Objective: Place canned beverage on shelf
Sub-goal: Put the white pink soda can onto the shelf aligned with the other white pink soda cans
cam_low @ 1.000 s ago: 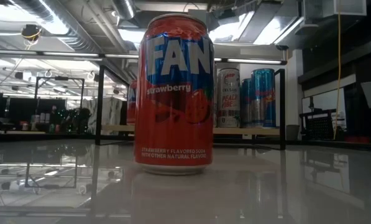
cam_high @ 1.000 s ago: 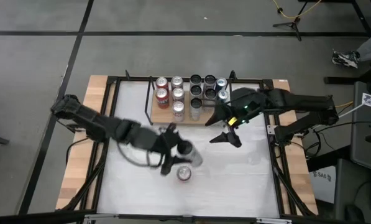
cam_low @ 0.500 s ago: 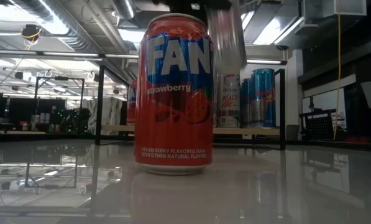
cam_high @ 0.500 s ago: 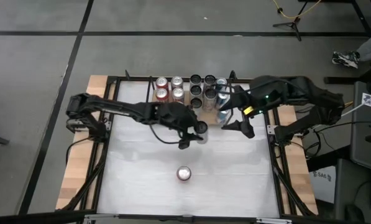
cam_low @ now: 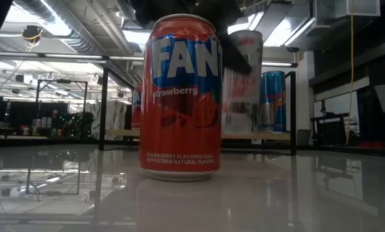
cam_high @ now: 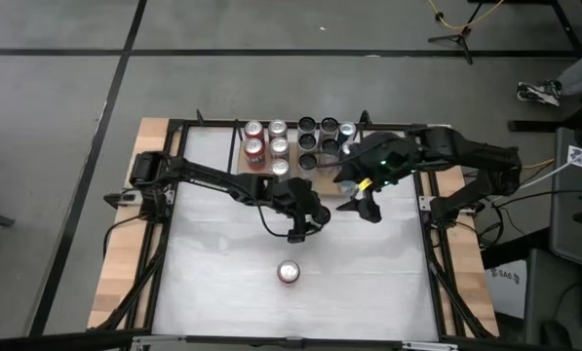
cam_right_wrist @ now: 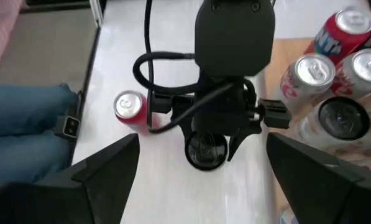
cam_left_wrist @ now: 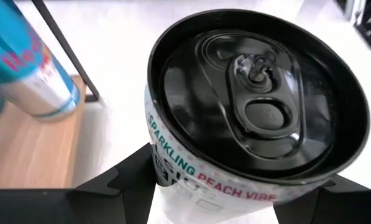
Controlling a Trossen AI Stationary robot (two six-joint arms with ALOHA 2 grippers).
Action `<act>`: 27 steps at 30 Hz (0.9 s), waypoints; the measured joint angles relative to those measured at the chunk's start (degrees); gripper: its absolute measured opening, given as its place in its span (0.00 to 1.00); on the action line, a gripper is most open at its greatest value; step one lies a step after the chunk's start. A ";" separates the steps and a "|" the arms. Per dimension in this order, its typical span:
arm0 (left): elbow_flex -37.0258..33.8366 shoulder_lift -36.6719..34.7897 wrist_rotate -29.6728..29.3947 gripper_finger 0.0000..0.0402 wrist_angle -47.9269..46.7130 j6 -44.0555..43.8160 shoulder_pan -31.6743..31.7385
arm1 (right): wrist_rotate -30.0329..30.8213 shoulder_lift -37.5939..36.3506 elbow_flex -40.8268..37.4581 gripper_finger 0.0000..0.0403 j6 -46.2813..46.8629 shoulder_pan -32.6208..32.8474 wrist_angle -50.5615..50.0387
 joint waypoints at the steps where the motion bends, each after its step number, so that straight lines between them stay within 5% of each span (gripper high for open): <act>1: 0.00 0.57 -0.01 0.59 0.24 0.02 0.00 | 0.00 0.52 0.00 0.86 -0.02 0.00 -0.19; 18: 0.04 6.16 -0.48 0.59 6.89 -0.15 -0.74 | -0.02 6.76 -0.02 0.86 -0.06 0.00 -6.07; 27: 0.04 6.16 -0.63 0.70 6.46 -2.09 -0.74 | -0.02 6.80 -0.02 0.86 -0.06 0.00 -6.22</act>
